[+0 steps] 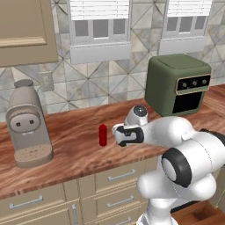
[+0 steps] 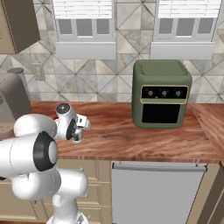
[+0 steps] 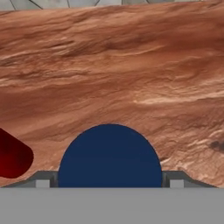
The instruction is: Place the mayonnaise and ketchup from the counter to the top shelf of the fridge. If the existing items in the fridge are on the top shelf, move them to other shelves.
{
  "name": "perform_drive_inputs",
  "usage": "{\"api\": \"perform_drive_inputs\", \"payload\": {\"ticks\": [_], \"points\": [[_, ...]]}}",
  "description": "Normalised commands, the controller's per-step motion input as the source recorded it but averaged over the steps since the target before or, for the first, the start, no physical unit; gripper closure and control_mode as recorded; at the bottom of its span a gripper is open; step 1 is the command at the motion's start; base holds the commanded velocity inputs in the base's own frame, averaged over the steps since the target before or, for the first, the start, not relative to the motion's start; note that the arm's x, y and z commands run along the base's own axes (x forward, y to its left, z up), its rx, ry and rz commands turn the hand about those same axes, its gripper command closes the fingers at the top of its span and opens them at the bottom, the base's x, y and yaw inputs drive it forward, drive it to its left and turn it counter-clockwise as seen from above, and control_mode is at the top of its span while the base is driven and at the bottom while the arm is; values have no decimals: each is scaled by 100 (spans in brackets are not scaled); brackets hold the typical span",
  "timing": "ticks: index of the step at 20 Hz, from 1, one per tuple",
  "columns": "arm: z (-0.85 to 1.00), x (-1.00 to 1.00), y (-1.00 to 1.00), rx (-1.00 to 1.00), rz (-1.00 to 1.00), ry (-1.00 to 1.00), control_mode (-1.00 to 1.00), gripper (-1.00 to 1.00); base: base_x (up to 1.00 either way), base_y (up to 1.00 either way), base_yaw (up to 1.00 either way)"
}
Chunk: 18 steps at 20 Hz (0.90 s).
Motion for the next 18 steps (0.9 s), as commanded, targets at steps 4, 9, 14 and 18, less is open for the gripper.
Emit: {"api": "perform_drive_inputs", "payload": {"ticks": [4,9,14,18], "points": [[0,0,1,0,0,0,-100,100,0,0,0],[23,-13,0,0,0,-1,-100,100,0,0,0],[93,-74,0,0,0,-8,-100,100,0,0,0],[100,-99,0,0,0,-13,-100,100,0,0,0]]}}
